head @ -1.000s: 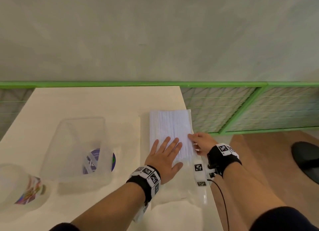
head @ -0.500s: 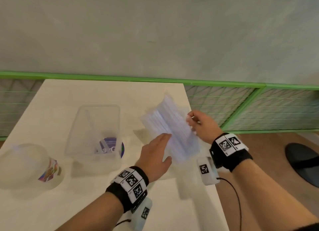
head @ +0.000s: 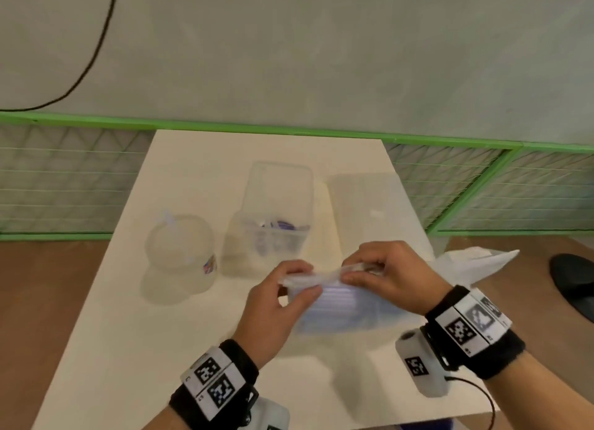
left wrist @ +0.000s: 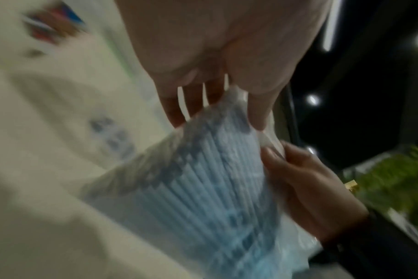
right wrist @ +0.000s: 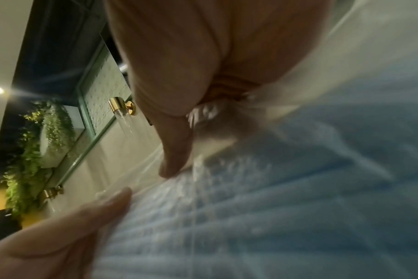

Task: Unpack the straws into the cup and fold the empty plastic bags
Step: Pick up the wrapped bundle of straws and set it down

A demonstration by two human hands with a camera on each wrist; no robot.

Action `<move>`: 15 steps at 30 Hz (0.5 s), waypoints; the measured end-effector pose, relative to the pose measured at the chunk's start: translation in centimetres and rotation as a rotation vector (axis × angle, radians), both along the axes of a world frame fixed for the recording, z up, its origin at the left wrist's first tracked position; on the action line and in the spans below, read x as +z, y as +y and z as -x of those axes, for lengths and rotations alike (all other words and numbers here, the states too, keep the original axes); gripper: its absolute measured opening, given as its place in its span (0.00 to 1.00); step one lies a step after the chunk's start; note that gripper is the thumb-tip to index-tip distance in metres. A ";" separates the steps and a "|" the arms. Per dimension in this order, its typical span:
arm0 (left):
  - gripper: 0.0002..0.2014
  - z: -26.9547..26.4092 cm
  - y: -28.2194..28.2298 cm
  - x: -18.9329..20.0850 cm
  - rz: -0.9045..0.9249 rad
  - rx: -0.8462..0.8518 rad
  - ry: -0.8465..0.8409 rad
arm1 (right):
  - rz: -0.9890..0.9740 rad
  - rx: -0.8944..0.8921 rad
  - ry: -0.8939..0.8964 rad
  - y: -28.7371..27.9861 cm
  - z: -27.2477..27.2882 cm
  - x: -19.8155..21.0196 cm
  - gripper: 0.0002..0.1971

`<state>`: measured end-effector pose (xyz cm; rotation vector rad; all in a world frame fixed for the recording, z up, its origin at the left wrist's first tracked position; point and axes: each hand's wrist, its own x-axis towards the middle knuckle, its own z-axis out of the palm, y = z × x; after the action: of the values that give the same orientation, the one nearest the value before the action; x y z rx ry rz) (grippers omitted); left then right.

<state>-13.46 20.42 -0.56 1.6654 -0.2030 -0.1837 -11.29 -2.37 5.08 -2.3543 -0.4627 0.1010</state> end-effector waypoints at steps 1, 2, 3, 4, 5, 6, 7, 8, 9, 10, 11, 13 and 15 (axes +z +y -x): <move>0.09 0.3 1.5 -0.1 0.019 -0.001 0.002 | -0.026 0.006 0.010 1.2 0.5 -0.4 0.07; 0.06 0.5 3.2 -0.3 0.037 0.002 0.009 | -0.044 0.020 0.010 2.6 1.0 -0.9 0.08; 0.06 0.7 4.8 -0.5 0.055 0.009 0.026 | -0.062 0.036 0.009 4.0 1.3 -1.4 0.09; 0.07 0.8 6.4 -0.8 0.069 0.018 0.050 | -0.083 0.047 0.013 5.5 1.4 -1.9 0.10; 0.08 1.0 8.0 -1.1 0.077 0.024 0.074 | -0.103 0.052 0.021 6.9 1.5 -2.6 0.11; 0.10 1.2 9.4 -1.5 0.067 0.030 0.086 | -0.112 0.057 0.026 8.3 1.6 -3.4 0.11; 0.10 1.4 10.7 -2.0 0.048 0.033 0.084 | -0.110 0.062 0.024 9.6 1.6 -4.3 0.12; 0.09 1.6 11.8 -2.6 0.020 0.036 0.074 | -0.099 0.069 0.025 10.8 1.6 -5.3 0.13; 0.09 1.8 12.6 -3.3 -0.007 0.038 0.066 | -0.078 0.077 0.032 11.8 1.6 -6.4 0.15; 0.10 1.9 13.3 -4.1 -0.039 0.044 0.062 | -0.052 0.082 0.039 12.6 1.5 -7.4 0.16; 0.11 2.0 13.6 -5.1 -0.075 0.054 0.060 | -0.017 0.078 0.046 13.2 1.5 -8.5 0.17; 0.08 2.2 13.7 -7.2 -0.143 0.072 0.065 | 0.067 0.059 0.073 13.8 1.4 -10.5 0.14; 0.05 2.4 13.2 -9.4 -0.198 0.070 0.073 | 0.151 0.038 0.146 13.7 1.6 -12.2 0.11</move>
<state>-15.88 33.67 -9.95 1.8557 -0.0731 -0.2172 -12.92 11.36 -7.11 -2.4649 -0.4413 0.3340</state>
